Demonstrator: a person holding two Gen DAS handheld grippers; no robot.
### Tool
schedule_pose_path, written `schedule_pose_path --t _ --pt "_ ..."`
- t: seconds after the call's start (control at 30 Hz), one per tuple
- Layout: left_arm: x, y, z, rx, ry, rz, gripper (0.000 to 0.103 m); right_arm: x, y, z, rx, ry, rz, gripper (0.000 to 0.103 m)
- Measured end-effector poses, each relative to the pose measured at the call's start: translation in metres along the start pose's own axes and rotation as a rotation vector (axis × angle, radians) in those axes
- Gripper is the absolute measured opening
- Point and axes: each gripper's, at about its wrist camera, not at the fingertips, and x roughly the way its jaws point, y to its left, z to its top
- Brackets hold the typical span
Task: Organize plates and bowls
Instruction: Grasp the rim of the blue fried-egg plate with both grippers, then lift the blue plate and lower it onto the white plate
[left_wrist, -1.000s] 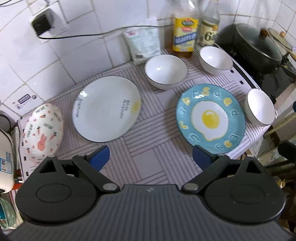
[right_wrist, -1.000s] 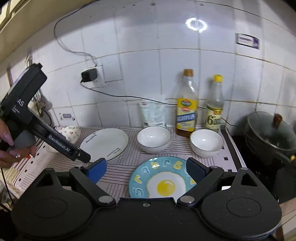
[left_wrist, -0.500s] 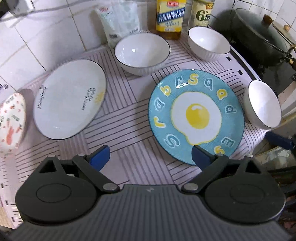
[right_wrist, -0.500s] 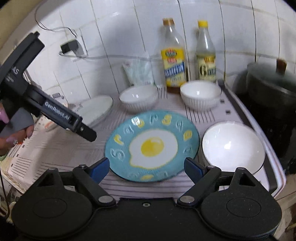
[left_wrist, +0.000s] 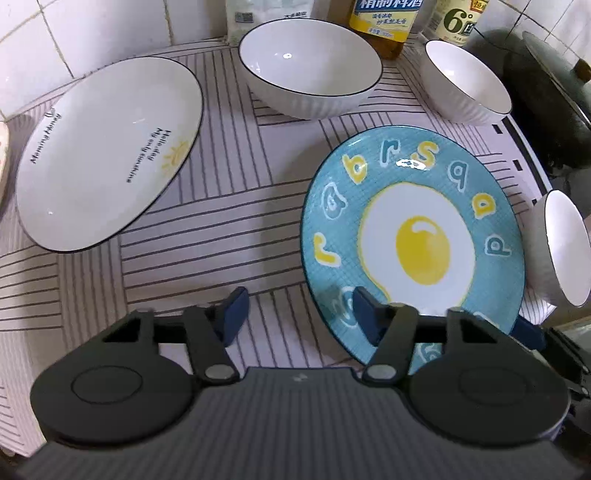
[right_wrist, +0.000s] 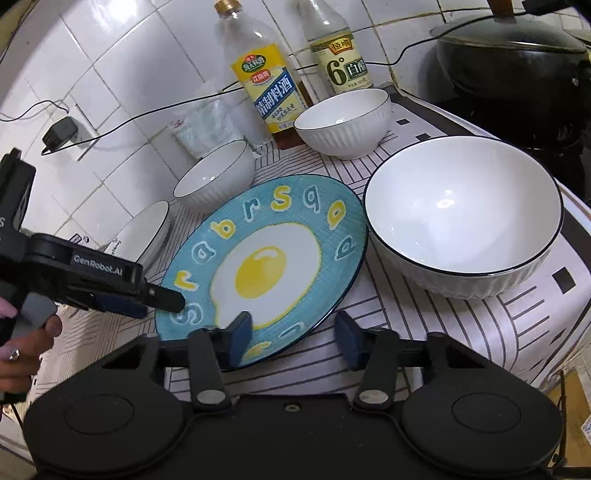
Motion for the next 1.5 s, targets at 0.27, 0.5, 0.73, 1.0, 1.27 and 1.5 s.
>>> schedule_pose_path --t 0.27,0.5,0.73,1.0,1.27,1.5 --pt "0.005 -0.009 0.0 0.039 -0.044 -0.028 0.024 0.005 -0.008 0.002 0.071 -0.008 -0.023 0.027" --pt "0.012 0.0 0.001 -0.043 -0.035 -0.085 0.023 0.01 -0.014 0.001 0.145 -0.031 -0.019 0.024" --pt "0.011 0.001 0.006 -0.057 0.026 -0.085 0.023 0.011 -0.005 0.01 0.056 0.028 -0.048 0.024" --pt "-0.017 -0.003 -0.012 -0.029 0.023 -0.067 0.023 -0.003 -0.004 0.017 0.018 0.077 0.006 0.024" --pt "-0.061 0.003 -0.034 -0.059 -0.004 -0.068 0.023 -0.031 0.013 0.028 -0.055 0.095 0.06 0.024" --pt "-0.103 0.016 -0.049 -0.112 -0.076 -0.051 0.024 -0.044 0.038 0.047 -0.161 0.093 0.145 0.024"
